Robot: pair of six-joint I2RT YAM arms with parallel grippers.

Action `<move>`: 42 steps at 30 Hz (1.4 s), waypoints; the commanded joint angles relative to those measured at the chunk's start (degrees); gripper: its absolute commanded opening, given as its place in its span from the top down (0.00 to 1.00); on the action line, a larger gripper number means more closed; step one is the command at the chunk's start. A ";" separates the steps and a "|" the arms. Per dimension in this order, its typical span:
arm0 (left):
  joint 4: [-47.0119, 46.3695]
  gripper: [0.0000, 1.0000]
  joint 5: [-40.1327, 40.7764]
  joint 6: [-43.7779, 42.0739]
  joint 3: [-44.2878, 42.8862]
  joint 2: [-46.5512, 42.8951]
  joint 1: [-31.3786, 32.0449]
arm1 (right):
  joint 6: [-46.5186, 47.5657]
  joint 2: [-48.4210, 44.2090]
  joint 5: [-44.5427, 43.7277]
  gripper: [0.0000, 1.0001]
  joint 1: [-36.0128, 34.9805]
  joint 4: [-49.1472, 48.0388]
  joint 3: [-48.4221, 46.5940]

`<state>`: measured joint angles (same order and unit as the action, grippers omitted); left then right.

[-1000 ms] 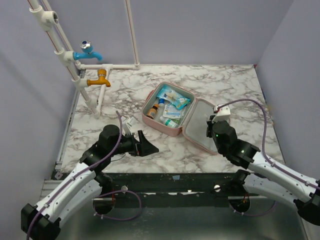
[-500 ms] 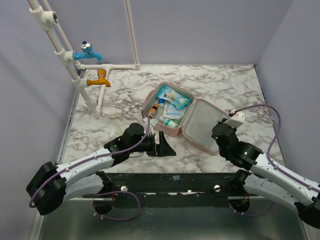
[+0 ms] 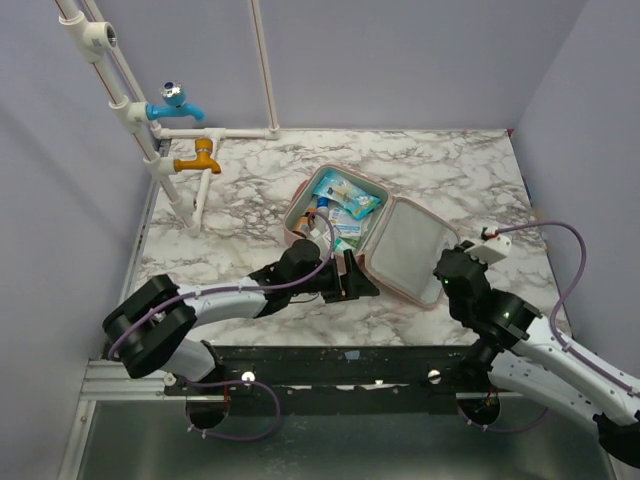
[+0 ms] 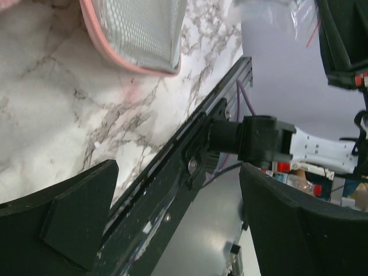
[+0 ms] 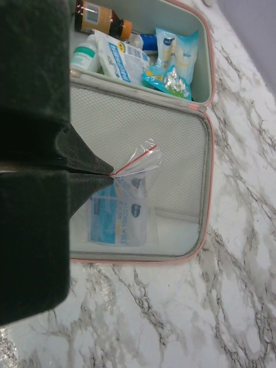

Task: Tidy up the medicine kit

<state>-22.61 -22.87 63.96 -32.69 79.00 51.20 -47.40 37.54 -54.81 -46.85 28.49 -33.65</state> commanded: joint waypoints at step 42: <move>-14.61 0.78 30.89 25.54 -12.95 24.26 7.34 | 0.45 -18.35 4.32 0.99 0.18 5.78 0.05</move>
<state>-32.18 4.58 87.26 -47.13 104.16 58.22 -47.79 21.04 -50.87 -46.85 31.55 -31.35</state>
